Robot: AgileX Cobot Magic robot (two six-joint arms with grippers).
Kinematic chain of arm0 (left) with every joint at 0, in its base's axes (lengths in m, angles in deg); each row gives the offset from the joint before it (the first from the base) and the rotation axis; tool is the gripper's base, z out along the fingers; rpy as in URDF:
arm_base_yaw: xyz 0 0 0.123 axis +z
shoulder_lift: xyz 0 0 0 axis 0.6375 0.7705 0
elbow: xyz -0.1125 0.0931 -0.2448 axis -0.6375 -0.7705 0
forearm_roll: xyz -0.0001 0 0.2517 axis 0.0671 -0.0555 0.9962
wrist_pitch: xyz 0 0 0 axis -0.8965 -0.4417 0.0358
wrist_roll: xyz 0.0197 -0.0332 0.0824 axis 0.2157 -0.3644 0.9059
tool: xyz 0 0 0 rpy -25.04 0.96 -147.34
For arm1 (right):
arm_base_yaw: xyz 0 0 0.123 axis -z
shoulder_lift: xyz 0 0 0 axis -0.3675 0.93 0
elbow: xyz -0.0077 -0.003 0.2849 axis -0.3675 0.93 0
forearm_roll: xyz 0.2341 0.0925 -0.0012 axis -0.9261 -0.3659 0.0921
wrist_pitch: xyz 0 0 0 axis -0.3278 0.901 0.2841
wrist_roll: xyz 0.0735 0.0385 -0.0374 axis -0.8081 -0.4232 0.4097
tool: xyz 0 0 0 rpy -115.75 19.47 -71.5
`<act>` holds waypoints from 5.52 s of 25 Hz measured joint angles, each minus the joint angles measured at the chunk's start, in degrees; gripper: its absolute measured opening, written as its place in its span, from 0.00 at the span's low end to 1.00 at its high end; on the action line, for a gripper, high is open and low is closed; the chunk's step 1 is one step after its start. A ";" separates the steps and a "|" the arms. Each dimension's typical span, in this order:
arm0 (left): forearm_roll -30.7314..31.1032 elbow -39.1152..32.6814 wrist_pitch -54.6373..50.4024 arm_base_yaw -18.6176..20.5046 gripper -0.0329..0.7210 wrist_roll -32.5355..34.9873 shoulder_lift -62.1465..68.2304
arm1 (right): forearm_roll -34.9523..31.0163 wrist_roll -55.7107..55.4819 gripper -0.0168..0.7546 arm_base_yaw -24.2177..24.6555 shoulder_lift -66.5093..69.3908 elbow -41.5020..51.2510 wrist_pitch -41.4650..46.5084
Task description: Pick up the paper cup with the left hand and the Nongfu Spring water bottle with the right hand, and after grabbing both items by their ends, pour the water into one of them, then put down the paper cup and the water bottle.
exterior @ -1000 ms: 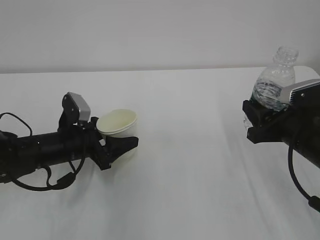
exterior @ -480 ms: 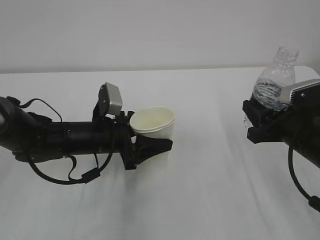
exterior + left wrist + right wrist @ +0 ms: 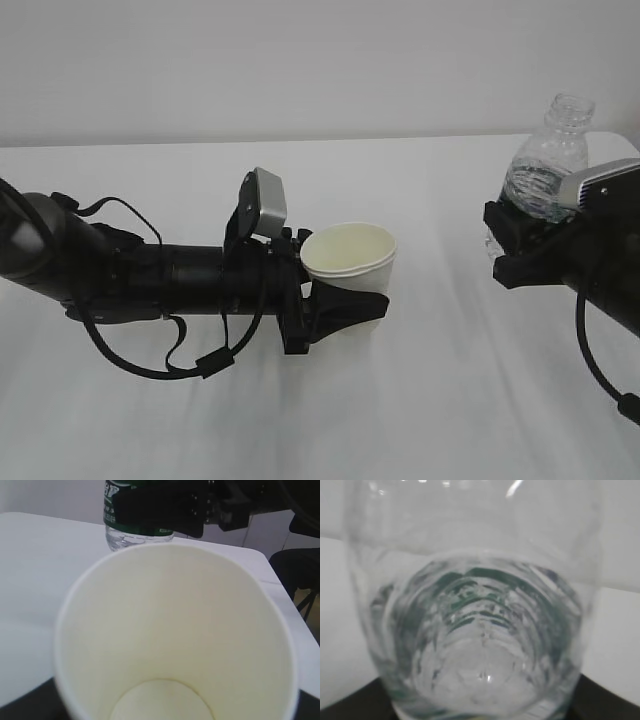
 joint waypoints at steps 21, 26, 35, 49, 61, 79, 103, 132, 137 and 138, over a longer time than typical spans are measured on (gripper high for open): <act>0.45 0.00 0.00 -0.26 0.66 -0.41 0.00 | 0.41 -2.24 0.55 0.00 -7.57 10.17 0.30; 0.55 0.00 -0.38 -1.78 0.66 -0.41 0.00 | 0.41 -3.12 0.55 0.00 -11.71 10.21 3.25; -0.28 0.08 -1.97 -5.24 0.66 -0.41 0.00 | -0.53 -3.25 0.55 0.00 -14.78 10.43 7.70; -0.64 4.91 -2.09 -5.72 0.66 -3.64 2.74 | -0.77 -3.38 0.55 0.00 -14.78 5.76 16.61; 1.82 5.75 -2.09 -5.94 0.66 -6.16 2.74 | -0.77 5.50 0.55 0.00 -14.78 0.56 23.78; 6.42 7.71 -2.65 -5.96 0.66 -6.82 2.74 | -0.77 22.38 0.55 0.00 -14.78 0.43 25.09; 8.07 7.93 -3.34 -6.44 0.66 -6.86 2.74 | -2.35 48.59 0.55 0.00 -14.78 0.43 25.28; 5.55 10.85 -7.72 -9.48 0.66 -9.37 3.71 | -2.35 61.09 0.55 0.00 -14.78 0.43 25.28; 5.55 10.85 -7.58 -9.48 0.66 -9.59 3.71 | -2.35 63.29 0.55 0.00 -14.78 0.43 25.07; 5.55 10.85 -7.58 -9.48 0.66 -9.59 3.71 | -2.35 63.42 0.55 0.00 -14.78 0.43 25.07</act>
